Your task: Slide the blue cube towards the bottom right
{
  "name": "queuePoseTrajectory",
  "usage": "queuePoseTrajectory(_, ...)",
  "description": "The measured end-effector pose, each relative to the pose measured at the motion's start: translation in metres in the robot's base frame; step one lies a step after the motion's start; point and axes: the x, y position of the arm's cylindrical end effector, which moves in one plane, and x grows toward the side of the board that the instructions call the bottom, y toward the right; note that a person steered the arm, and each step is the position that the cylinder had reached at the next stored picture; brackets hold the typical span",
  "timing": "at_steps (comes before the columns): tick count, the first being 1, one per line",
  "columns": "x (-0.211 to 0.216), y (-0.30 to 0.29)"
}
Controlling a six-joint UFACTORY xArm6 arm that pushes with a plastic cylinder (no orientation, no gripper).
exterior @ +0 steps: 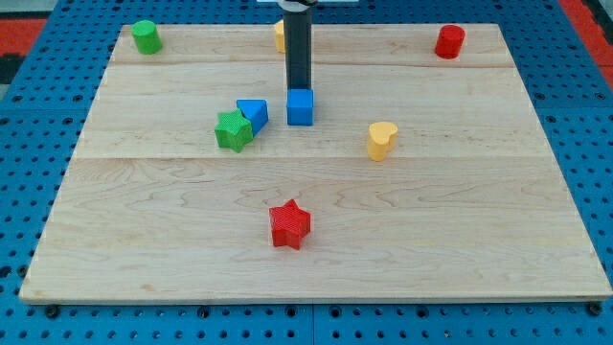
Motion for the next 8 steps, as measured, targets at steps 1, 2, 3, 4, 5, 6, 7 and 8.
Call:
queuePoseTrajectory(1,0.059,0.014)
queuePoseTrajectory(2,0.101,0.02)
queuePoseTrajectory(3,0.09,0.016)
queuePoseTrajectory(4,0.083,-0.021)
queuePoseTrajectory(5,0.114,-0.024)
queuePoseTrajectory(6,0.131,0.032)
queuePoseTrajectory(7,0.134,0.097)
queuePoseTrajectory(8,0.127,0.071)
